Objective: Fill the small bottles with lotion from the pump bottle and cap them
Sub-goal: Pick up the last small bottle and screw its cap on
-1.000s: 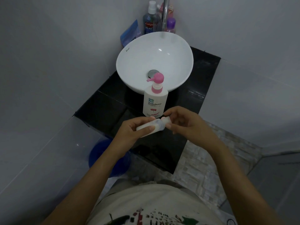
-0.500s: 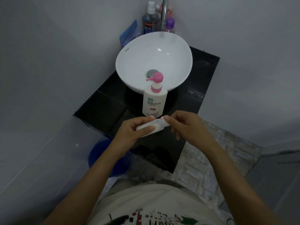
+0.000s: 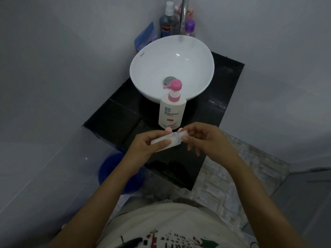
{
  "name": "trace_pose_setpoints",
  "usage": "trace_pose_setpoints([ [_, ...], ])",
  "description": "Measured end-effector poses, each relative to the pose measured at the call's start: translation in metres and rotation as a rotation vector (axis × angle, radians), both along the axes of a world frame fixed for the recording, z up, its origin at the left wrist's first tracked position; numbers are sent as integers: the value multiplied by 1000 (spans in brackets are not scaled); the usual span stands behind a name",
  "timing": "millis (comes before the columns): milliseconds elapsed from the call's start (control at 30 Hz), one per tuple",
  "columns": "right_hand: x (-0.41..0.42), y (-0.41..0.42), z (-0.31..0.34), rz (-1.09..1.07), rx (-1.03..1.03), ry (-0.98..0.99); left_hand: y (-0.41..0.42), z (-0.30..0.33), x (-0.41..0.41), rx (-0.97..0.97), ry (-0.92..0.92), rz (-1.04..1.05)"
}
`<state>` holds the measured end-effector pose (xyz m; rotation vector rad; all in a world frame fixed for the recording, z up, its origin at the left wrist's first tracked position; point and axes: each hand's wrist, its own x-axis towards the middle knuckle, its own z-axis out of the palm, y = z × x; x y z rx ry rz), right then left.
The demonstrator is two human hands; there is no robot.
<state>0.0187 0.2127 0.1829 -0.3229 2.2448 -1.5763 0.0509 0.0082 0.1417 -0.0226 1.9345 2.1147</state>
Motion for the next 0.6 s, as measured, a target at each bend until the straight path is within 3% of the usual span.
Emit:
trace_pose_setpoints([
  [600, 6, -22, -12, -240, 6, -79, 0, -14, 3, 51, 17, 71],
])
